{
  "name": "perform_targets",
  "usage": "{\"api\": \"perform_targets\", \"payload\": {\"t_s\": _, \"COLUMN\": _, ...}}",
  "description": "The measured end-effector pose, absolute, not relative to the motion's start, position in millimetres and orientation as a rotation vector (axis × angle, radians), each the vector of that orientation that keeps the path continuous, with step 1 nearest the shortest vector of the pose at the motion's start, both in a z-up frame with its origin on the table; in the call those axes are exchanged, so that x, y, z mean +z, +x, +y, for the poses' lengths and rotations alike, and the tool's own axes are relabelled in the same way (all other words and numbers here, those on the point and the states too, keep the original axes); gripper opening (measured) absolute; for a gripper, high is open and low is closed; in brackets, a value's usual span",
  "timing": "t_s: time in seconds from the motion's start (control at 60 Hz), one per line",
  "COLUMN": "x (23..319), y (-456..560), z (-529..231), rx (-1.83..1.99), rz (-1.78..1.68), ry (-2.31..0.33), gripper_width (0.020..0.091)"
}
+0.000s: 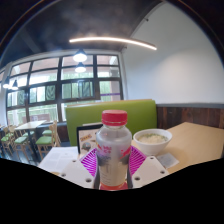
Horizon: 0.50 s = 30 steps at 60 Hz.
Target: Pour water
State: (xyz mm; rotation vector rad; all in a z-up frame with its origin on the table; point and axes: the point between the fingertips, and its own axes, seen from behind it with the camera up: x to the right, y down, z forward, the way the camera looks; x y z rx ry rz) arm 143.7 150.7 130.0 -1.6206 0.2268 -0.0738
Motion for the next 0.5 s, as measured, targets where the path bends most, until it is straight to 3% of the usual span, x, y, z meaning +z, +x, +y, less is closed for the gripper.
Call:
{"api": "perform_targets", "payload": {"t_s": 0.15, "x": 83.5, "y": 116.6, "z": 160.9, "rx": -0.126, "rz": 0.192, "ry": -1.726, "gripper_width": 0.0368}}
{"api": "perform_targets", "payload": {"t_s": 0.167, "x": 67.9, "y": 134.6, "z": 158.8, "rx": -0.130, "rz": 0.177, "ry": -1.728, "gripper_width": 0.0368}}
{"api": "perform_targets", "payload": {"t_s": 0.433, "x": 76.3, "y": 111.8, "z": 159.6, "rx": -0.148, "rz": 0.133, "ry": -1.705, "gripper_width": 0.0378}}
{"api": "perform_targets", "payload": {"t_s": 0.5, "x": 75.9, "y": 110.8, "z": 156.8, "rx": -0.150, "rz": 0.138, "ry": -1.701, "gripper_width": 0.0420}}
